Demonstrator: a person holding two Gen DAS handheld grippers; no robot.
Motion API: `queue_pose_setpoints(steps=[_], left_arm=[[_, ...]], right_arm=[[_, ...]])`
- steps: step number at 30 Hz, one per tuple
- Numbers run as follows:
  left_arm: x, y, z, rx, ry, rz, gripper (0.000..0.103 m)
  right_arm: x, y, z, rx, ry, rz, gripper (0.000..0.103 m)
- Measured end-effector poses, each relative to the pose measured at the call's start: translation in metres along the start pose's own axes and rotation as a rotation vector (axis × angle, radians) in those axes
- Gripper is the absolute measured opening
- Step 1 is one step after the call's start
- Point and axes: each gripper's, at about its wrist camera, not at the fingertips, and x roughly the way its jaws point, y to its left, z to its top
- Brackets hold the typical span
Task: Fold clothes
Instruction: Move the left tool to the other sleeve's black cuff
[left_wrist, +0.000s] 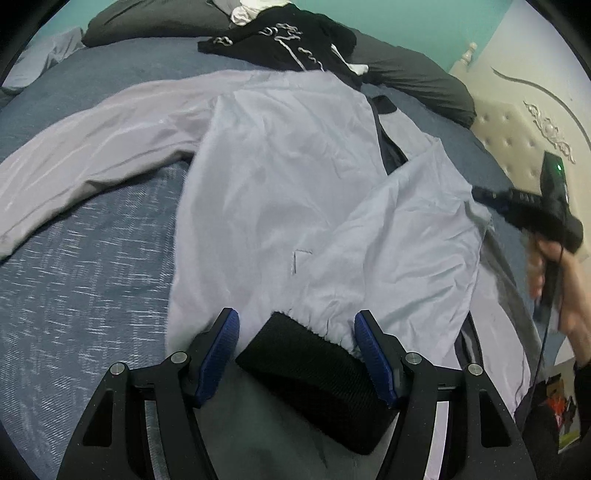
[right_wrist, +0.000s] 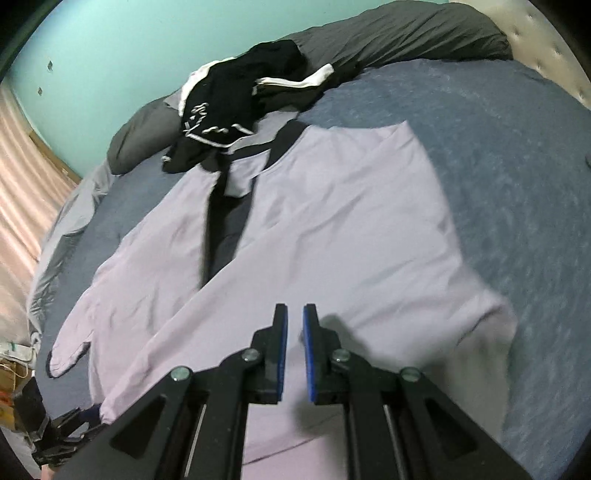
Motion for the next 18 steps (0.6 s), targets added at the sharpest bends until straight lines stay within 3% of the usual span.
queue_pose_setpoints(steps=[9, 18], left_arm=[[-0.032, 0.007, 0.008, -0.019, -0.029, 0.055, 0.069], [-0.056, 0.029, 0.011, -0.003, -0.008, 0.193, 0.069]], right_arm=[[-0.027, 0.037, -0.038, 0.033, -0.049, 0.074, 0.013], [-0.032, 0.061, -0.072, 0.024, -0.056, 0.128, 0.015]])
